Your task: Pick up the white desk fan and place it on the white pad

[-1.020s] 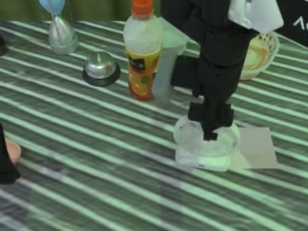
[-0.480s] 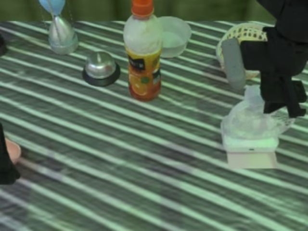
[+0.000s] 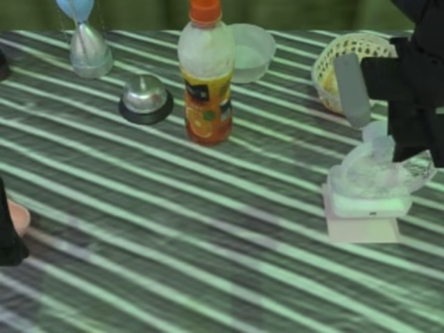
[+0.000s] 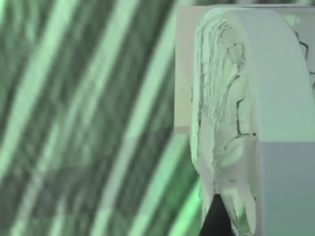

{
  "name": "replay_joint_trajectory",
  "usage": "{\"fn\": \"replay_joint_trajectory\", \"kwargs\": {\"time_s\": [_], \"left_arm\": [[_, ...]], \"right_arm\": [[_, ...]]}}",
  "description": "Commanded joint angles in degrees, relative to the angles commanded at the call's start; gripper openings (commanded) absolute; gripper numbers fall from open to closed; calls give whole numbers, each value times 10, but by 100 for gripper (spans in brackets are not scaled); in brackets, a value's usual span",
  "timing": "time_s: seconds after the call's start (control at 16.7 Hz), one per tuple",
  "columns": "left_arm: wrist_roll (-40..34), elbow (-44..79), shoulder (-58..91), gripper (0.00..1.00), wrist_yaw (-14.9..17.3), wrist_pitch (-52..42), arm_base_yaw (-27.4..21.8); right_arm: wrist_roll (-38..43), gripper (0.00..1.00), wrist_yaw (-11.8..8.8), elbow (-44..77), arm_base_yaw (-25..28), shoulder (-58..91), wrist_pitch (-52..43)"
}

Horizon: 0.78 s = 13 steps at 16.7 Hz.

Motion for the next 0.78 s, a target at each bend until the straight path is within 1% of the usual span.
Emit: {"fn": "replay_joint_trajectory", "kwargs": {"time_s": [0.36, 0.6, 0.78], "left_arm": [[0, 0, 0, 100, 0, 0, 0], [0, 0, 0, 100, 0, 0, 0], [0, 0, 0, 100, 0, 0, 0]], "right_arm": [[-1, 0, 0, -72, -4, 0, 72], [-1, 0, 0, -76, -4, 0, 76], [-1, 23, 0, -76, -4, 0, 76]]}}
